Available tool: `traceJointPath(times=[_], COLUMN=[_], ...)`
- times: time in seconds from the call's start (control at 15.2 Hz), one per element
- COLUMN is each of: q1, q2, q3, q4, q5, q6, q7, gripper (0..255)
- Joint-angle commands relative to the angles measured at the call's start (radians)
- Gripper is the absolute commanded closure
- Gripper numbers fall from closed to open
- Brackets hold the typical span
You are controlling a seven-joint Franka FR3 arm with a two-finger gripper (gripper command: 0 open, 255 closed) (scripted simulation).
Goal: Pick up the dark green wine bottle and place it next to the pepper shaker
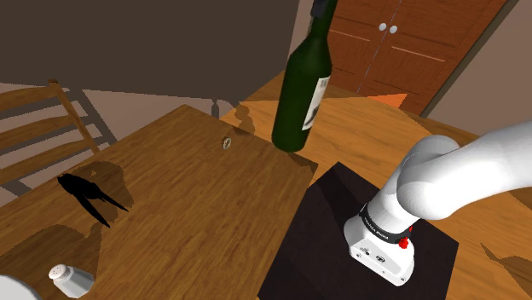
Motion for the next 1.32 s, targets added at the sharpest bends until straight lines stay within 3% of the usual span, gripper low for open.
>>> traceJointPath(times=[0.0, 1.12, 1.25], q1=[-0.002, -0.017, -0.007], q2=[0.019, 0.238, 0.227], q3=[0.000, 0.027, 0.065], q4=[0.048, 0.520, 0.475], q5=[-0.003, -0.031, -0.019], q6=[-0.029, -0.284, -0.246], q7=[0.003, 0.047, 0.096], gripper=[255, 255, 255])
